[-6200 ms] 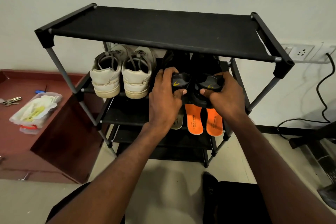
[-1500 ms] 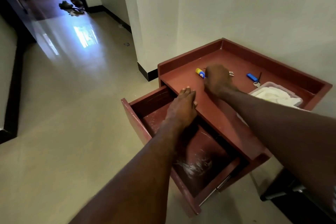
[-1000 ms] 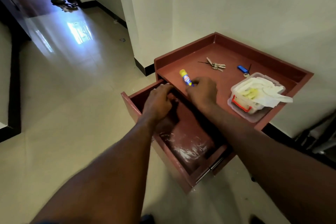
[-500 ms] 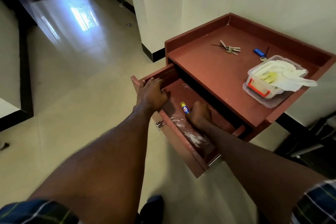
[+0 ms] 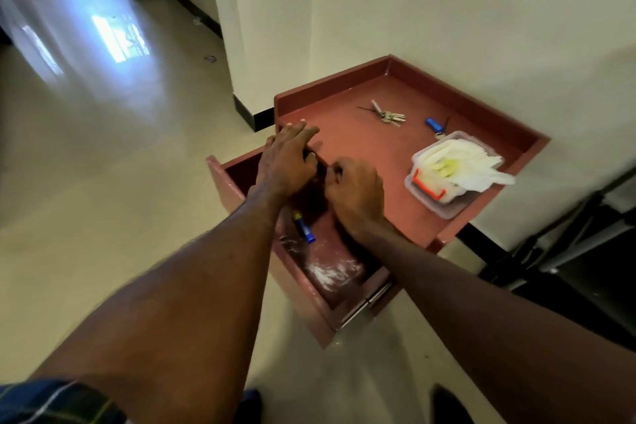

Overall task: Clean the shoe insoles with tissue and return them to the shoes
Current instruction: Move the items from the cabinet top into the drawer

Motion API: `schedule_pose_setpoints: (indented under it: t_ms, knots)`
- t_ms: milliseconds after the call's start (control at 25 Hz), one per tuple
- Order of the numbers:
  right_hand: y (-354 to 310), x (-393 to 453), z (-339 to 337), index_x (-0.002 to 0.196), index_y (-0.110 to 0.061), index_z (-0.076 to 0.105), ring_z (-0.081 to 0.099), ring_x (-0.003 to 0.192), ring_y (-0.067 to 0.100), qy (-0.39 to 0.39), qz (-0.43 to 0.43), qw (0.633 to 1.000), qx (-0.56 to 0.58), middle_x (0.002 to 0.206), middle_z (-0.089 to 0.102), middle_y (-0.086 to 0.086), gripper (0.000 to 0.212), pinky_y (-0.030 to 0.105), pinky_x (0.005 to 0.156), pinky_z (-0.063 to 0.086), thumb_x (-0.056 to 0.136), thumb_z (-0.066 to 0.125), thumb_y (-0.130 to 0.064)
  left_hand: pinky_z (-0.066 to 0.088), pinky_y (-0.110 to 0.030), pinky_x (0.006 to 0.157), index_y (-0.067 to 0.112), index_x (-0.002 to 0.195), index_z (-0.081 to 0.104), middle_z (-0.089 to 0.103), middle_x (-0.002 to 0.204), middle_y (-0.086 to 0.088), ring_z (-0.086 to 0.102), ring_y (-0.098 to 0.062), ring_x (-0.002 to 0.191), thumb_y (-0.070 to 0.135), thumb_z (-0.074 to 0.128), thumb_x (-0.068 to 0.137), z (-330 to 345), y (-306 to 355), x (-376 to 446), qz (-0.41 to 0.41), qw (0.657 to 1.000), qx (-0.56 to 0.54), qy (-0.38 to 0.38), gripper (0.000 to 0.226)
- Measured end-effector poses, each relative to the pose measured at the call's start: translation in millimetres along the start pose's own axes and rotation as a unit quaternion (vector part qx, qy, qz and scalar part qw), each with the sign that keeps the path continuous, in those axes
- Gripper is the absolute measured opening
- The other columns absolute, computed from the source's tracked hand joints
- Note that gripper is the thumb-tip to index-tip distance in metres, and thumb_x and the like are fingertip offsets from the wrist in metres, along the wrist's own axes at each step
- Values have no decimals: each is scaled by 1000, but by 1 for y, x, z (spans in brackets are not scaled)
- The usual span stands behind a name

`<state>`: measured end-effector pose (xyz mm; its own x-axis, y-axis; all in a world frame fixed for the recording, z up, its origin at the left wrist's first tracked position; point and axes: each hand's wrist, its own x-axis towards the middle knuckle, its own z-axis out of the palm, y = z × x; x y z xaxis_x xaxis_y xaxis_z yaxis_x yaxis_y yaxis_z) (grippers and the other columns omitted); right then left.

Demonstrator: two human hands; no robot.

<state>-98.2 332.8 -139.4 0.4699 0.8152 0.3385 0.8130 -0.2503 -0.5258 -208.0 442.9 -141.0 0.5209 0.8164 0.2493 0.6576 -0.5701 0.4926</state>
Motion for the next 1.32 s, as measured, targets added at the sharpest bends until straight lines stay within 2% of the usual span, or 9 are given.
schedule_pose_setpoints:
  t_ms: [120,200,360,600,840,960,1120,1200,1320]
  knots:
    - [11,46,-42,89,-14,73,67,81,26,70,-18,997,-7,88,73,5,15,34,68,50,93,61,-23,11,-52,129,34,160,33,23,172,-1,16,-22,160,43,47,105,16,39,26,10,998,8,-63,58]
    - [25,77,-60,99,-11,77,70,88,24,63,-7,997,-34,93,76,7,16,30,73,52,93,64,-17,7,-52,129,32,163,26,16,174,-2,10,-24,161,44,48,103,31,54,37,13,991,39,-125,65]
    - [55,133,-70,102,0,73,67,100,38,-32,-16,984,-175,105,73,19,22,31,69,38,87,62,-12,1,-51,129,36,165,18,5,175,4,1,-21,161,59,41,102,61,44,39,-17,983,59,-175,71]
    - [93,196,-41,119,-6,66,60,119,38,-157,-18,948,-277,128,64,19,33,35,92,49,90,67,-21,-3,-49,127,43,164,15,2,175,10,-4,-15,161,66,35,102,75,39,41,-19,987,55,-150,69]
    - [91,193,-20,93,-10,65,63,109,41,-124,-29,965,-231,115,68,21,7,35,86,51,89,63,-16,-8,-46,126,41,165,15,-2,175,10,-8,-14,160,63,39,103,68,38,38,-20,984,34,-174,70]
    - [79,178,-26,76,-16,55,64,94,38,-102,-53,970,-213,94,66,16,16,32,72,43,86,67,-13,-7,-45,127,37,165,18,2,175,8,-5,-15,161,58,46,103,63,37,35,-21,985,-2,-171,71]
    - [51,129,-33,85,-7,74,61,73,22,-17,-36,994,-98,80,68,6,15,29,63,43,85,74,-21,2,-47,129,30,164,25,12,174,4,3,-16,161,43,47,107,51,31,13,-7,991,-28,-128,63]
    - [34,99,-42,91,-11,78,67,74,17,-4,-32,999,-16,82,74,3,14,32,67,56,84,75,-23,4,-50,129,31,164,25,13,174,4,5,-18,161,38,45,108,41,27,2,0,992,2,-128,59]
    - [17,48,-53,97,-17,80,69,76,16,-13,-16,998,51,86,77,0,17,30,70,55,85,74,-28,5,-51,128,33,165,20,9,175,5,3,-20,161,33,49,107,26,22,-8,-3,985,29,-168,65]
